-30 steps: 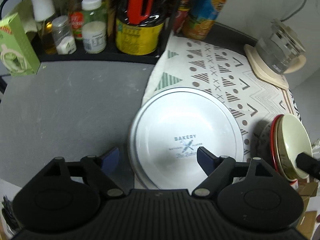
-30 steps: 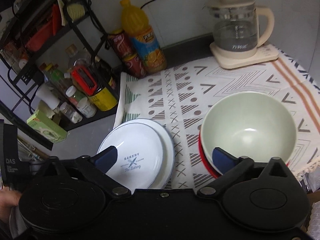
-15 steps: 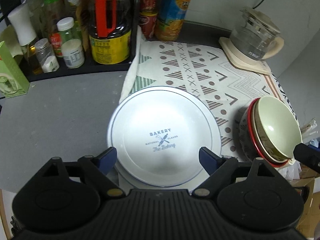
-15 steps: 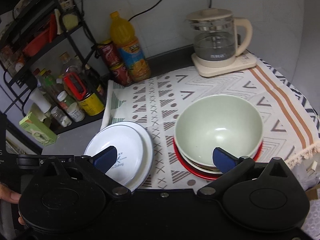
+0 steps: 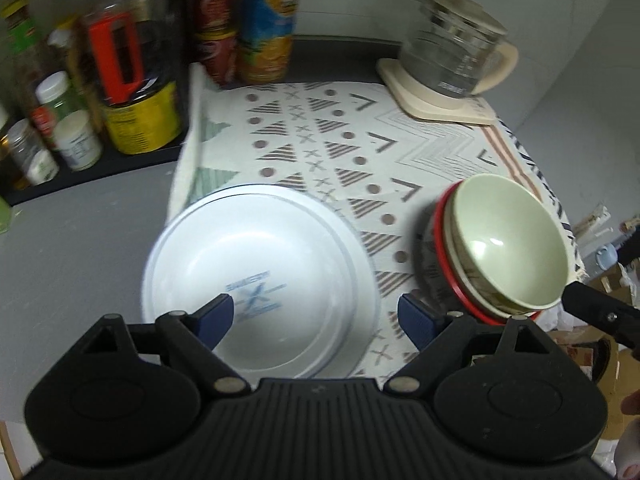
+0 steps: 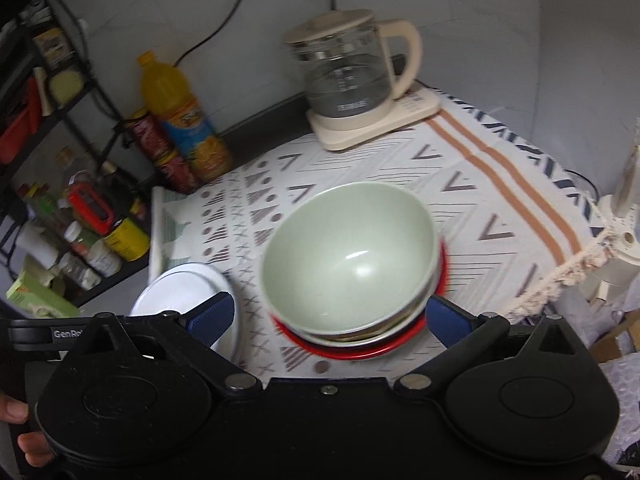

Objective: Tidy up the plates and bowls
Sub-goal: 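Move both grippers to the red bowl stack and close on its rim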

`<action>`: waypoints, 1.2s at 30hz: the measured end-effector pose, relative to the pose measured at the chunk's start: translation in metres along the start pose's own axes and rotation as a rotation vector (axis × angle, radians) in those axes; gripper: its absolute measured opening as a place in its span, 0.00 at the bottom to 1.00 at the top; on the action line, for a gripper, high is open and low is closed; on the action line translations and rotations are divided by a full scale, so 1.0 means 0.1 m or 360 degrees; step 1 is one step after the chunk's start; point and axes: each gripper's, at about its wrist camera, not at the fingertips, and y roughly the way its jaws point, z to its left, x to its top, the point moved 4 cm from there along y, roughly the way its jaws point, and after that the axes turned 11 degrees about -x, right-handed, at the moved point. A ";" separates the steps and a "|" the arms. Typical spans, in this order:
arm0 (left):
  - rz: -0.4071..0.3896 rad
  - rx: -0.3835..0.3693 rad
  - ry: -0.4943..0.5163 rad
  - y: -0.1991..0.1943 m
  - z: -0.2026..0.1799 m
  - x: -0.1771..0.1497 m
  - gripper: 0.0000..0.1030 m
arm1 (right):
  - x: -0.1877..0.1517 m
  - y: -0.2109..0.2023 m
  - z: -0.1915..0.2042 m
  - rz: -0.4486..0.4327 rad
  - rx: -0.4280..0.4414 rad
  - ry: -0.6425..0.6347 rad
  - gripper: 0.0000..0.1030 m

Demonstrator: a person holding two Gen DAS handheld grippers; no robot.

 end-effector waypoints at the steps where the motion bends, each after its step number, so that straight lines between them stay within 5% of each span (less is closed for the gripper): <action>1: 0.0003 -0.0007 0.0014 0.03 -0.04 0.02 0.85 | 0.01 0.02 -0.04 0.0004 -0.0016 0.0005 1.00; 12: 0.0033 -0.0112 0.0029 0.42 -0.42 0.25 0.85 | 0.10 0.36 -0.33 0.0065 -0.0108 0.0001 0.99; 25: 0.0121 -0.0155 -0.0067 0.97 -0.51 0.42 0.80 | 0.20 0.93 -0.46 0.0238 -0.0024 0.0026 0.82; 31: 0.0168 -0.0165 -0.0101 1.16 -0.52 0.48 0.75 | 0.20 1.18 -0.45 0.0360 0.0011 0.0003 0.62; 36: 0.0251 -0.0183 -0.0160 1.36 -0.50 0.47 0.60 | 0.17 1.35 -0.49 0.0459 -0.0002 0.0014 0.47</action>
